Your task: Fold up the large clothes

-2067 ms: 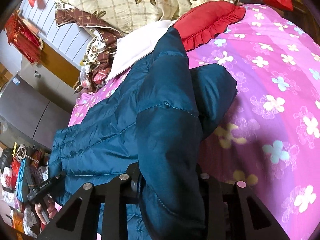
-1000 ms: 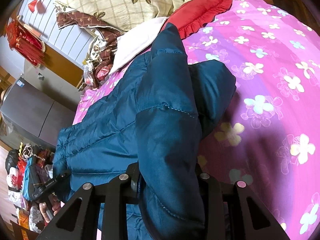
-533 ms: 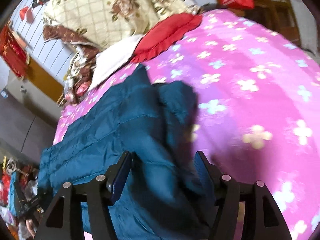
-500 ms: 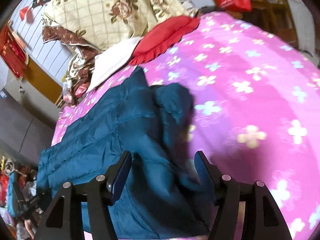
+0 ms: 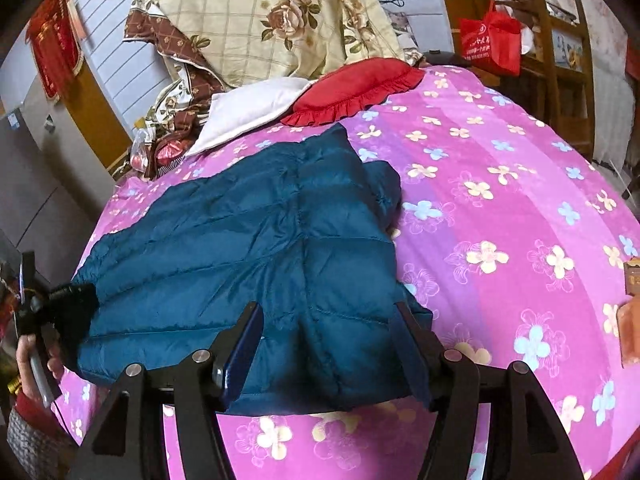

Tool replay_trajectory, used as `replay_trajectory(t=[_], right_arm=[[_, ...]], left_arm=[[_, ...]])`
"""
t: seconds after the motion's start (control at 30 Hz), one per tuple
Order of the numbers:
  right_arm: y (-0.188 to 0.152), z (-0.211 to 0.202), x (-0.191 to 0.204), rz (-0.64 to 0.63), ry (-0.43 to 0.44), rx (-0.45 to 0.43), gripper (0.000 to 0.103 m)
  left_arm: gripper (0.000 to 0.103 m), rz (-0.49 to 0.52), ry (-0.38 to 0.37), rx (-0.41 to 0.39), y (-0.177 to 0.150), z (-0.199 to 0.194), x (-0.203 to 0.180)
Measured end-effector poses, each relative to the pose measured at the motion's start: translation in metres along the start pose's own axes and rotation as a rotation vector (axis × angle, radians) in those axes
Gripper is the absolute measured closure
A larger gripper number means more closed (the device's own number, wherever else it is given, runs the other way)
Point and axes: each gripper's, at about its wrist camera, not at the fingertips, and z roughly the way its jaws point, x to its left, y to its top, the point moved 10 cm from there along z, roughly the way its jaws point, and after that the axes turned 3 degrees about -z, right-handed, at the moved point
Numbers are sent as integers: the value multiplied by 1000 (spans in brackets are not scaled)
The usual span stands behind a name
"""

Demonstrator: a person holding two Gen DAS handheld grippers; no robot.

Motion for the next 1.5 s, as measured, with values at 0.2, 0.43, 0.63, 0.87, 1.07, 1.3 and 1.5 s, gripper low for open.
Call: replay_trajectory(t=[0.2,0.43,0.63,0.87,1.07,1.3,1.5], right_arm=[[-2,-15,13,-4,5,-38,40],[-9,-36,33,-64,-19,-94,40],[-23,-56,49,-73,-18,-127,40],[-54,-73,73,-147,-47,-119,40],[-78,-91,86,-168,-53,-107,40],[-86,-109,95,-192,-71,-125,36],[-97,-116,106,-250,-105,-134,36]], left_arm=[[50,-24,28,-131,33,-39,15],[50,-8,198,-331,44,-112,45],[16,135,306,-549,1,-184,25],[14,115,189,-538,-71,-228,0],[14,140,215,-541,-119,-256,-15],[14,91,194,-550,-149,-276,-12],[14,112,174,-476,-173,-264,-20]])
